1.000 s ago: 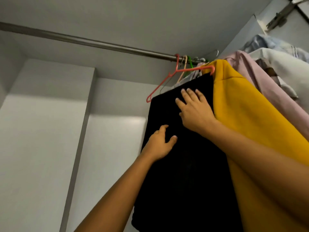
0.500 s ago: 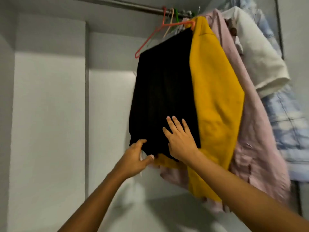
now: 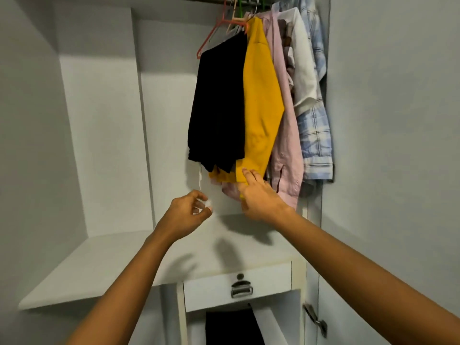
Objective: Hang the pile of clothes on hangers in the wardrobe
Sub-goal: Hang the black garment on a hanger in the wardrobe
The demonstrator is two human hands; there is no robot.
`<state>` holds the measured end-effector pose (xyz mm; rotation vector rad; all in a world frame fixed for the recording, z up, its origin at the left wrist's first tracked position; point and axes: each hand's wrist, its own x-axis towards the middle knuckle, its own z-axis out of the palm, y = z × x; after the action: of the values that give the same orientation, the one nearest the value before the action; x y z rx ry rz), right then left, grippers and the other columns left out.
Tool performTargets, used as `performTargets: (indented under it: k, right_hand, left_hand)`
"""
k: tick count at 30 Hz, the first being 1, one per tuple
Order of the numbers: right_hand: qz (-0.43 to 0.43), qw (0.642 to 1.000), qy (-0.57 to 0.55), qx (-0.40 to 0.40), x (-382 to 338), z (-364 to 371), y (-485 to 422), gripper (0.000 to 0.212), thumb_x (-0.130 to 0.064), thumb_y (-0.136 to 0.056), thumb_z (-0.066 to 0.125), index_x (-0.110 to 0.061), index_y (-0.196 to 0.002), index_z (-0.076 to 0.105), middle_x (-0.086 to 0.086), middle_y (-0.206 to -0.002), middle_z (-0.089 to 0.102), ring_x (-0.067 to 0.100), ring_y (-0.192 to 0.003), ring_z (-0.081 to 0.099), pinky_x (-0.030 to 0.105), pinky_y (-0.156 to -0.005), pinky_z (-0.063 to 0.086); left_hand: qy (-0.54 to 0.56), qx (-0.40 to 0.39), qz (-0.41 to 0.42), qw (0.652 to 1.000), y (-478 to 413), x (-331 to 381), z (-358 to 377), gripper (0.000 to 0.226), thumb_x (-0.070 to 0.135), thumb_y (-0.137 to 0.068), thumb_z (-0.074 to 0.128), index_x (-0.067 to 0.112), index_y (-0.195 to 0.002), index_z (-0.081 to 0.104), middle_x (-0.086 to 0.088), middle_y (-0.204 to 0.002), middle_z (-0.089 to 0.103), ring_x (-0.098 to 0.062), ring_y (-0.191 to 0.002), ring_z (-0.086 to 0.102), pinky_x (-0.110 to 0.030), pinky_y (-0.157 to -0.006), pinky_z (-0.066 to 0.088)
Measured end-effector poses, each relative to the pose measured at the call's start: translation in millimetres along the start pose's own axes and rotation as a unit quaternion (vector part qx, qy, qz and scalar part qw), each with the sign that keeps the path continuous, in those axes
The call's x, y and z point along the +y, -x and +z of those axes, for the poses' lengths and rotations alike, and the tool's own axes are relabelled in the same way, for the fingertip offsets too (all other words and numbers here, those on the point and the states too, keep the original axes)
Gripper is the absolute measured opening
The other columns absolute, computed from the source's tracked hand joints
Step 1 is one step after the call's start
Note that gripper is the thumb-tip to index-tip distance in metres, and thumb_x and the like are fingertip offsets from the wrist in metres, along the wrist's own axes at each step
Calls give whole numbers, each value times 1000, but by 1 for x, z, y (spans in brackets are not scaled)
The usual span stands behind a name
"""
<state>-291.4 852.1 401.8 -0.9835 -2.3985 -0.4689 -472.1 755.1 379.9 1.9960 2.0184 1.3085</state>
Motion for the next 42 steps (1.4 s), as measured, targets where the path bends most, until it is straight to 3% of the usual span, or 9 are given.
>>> performTargets:
  k: [3, 11, 13, 16, 20, 24, 27, 34, 42]
  right_hand:
    - [-57, 998, -15, 8, -18, -19, 78, 36, -19, -88, 54, -5, -121, 55, 20, -145, 32, 37, -132, 29, 49, -104, 36]
    - [-44, 998, -8, -39, -4, -78, 267, 32, -24, -88, 56, -12, -116, 64, 16, -134, 52, 32, -129, 43, 42, -103, 37]
    - [-18, 999, 27, 9, 20, -98, 297, 28, -21, -82, 63, -13, -107, 68, 16, -121, 61, 34, -116, 55, 44, -92, 45]
    - [57, 978, 61, 189, 68, -121, 335, 21, -5, -71, 71, -8, -91, 70, 15, -98, 67, 37, -93, 60, 43, -74, 53]
    - [227, 911, 122, 323, 124, -143, 361, 30, -1, -74, 61, -8, -103, 65, 20, -116, 58, 39, -111, 44, 50, -84, 46]
    - [425, 863, 55, 268, 162, -153, 372, 82, -16, -81, 61, -15, -149, 17, 32, -152, 4, 53, -137, 5, 62, -109, 16]
    - [471, 860, -89, 173, 171, -147, 369, 96, -7, -84, 61, -18, -151, -6, 32, -150, -16, 54, -134, 14, 59, -107, 24]
    - [495, 853, -64, 156, 152, -151, 367, 76, 11, -75, 60, -26, -135, 32, 27, -135, 24, 46, -112, 38, 53, -95, 34]
    - [409, 875, -14, 258, 50, -121, 343, 65, 19, -66, 59, -14, -121, 44, 29, -115, 39, 43, -98, 41, 47, -83, 38]
  left_hand:
    - [24, -23, 9, 999, 65, 5, 0, 10, 28, -91, 58, 22, -93, 66, 3, -86, 68, -7, -77, 64, -22, -71, 52]
    - [9, -142, -52, 988, 217, 19, 33, 22, 15, -89, 62, 26, -71, 69, 11, -63, 70, 1, -61, 65, -10, -61, 47]
    - [32, -136, -55, 989, 236, 34, 38, 22, 12, -89, 62, 25, -73, 71, 13, -66, 71, 2, -62, 66, -7, -61, 46]
    - [65, -109, -58, 990, 262, 56, 50, 15, 17, -88, 64, 23, -76, 72, 11, -69, 72, -2, -64, 68, -9, -63, 48]
    - [90, -88, -69, 990, 286, 80, 62, 13, 20, -88, 63, 22, -78, 71, 5, -69, 72, -6, -64, 67, -20, -67, 50]
    - [104, -87, -89, 987, 305, 100, 69, 11, 18, -88, 63, 20, -81, 71, 4, -71, 72, -10, -66, 68, -23, -66, 53]
    - [106, -83, -92, 987, 315, 107, 66, 11, 18, -88, 63, 20, -81, 71, 4, -73, 72, -10, -66, 68, -22, -66, 51]
    - [111, -54, -107, 987, 341, 105, 40, 10, 17, -89, 62, 18, -85, 70, 4, -76, 72, -8, -67, 69, -17, -64, 49]
    - [117, 9, -129, 985, 350, 88, 16, 10, 16, -90, 61, 14, -86, 69, 0, -77, 72, -7, -65, 67, -13, -64, 49]
